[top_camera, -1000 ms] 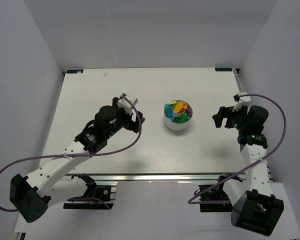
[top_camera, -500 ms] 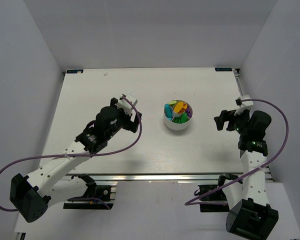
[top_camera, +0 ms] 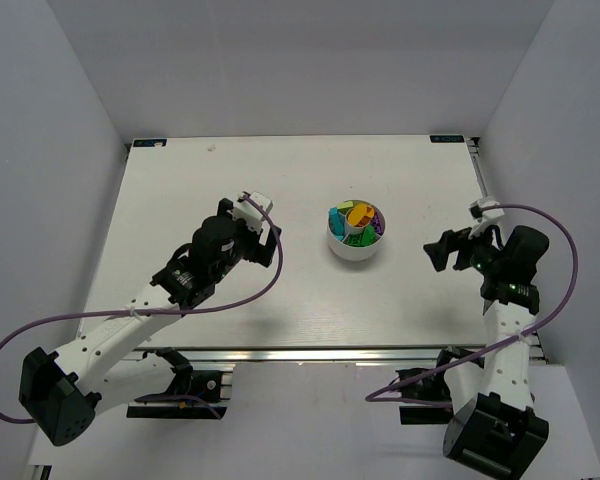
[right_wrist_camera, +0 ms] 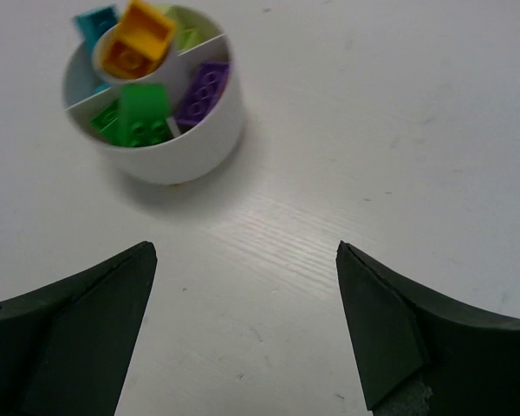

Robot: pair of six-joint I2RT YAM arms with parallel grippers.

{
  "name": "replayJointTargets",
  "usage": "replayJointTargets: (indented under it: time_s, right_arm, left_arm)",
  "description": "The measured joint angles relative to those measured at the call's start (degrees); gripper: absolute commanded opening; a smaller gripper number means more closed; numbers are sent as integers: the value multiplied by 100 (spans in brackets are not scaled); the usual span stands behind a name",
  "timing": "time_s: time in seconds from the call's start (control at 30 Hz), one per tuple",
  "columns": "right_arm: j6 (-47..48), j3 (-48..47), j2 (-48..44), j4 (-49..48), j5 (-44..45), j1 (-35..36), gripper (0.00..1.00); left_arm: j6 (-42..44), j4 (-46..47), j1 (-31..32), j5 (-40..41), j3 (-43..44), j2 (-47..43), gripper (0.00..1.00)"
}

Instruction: Sort the legos into containers by color

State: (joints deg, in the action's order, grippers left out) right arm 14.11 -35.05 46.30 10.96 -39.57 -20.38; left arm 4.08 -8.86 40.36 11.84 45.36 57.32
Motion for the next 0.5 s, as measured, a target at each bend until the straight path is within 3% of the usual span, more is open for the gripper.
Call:
replayJointTargets:
  time_s: [0.17, 0.3, 0.5]
  right_arm:
    - [1095, -195, 376, 1029, -1351, -37, 89]
    - [973, -201, 417, 994, -1412, -81, 89]
    - [203, -184, 46, 424, -769, -90, 89]
  left_arm:
    - [-2, -24, 0, 153, 0, 55, 98]
    - [0, -37, 0, 219, 0, 61, 98]
    - [0, -37, 0, 256, 0, 59, 98]
